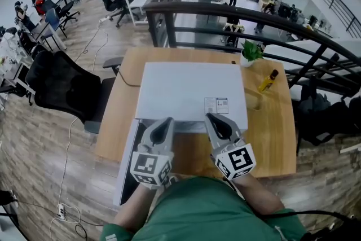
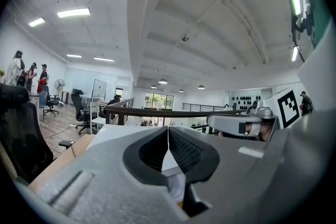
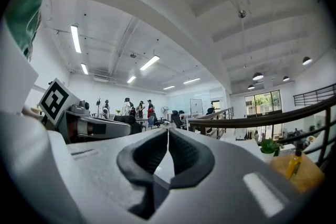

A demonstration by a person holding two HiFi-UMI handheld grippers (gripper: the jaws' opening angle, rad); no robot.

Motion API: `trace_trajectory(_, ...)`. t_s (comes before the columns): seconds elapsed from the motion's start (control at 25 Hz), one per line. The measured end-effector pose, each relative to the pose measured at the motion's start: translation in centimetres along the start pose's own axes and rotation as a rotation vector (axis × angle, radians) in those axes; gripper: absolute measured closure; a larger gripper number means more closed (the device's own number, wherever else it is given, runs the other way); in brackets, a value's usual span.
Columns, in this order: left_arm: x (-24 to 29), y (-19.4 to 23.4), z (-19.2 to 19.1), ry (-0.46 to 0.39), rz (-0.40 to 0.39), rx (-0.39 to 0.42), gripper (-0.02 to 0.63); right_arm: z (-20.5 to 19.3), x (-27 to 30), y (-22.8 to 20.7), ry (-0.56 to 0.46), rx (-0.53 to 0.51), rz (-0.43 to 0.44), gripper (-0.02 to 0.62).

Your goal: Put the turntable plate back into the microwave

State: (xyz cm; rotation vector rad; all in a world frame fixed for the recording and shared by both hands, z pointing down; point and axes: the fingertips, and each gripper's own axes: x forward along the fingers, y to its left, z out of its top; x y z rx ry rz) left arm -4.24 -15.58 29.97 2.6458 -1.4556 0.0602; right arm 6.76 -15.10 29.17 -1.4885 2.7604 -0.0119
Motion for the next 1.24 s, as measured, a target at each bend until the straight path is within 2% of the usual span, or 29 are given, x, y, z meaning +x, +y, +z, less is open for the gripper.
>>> trace_trajectory(1.24,0.5,-0.3,-1.6,0.033,-0.017,-0.018,0.594,-0.9,0.0,0.2,0.002,0.011,0.011,0.591)
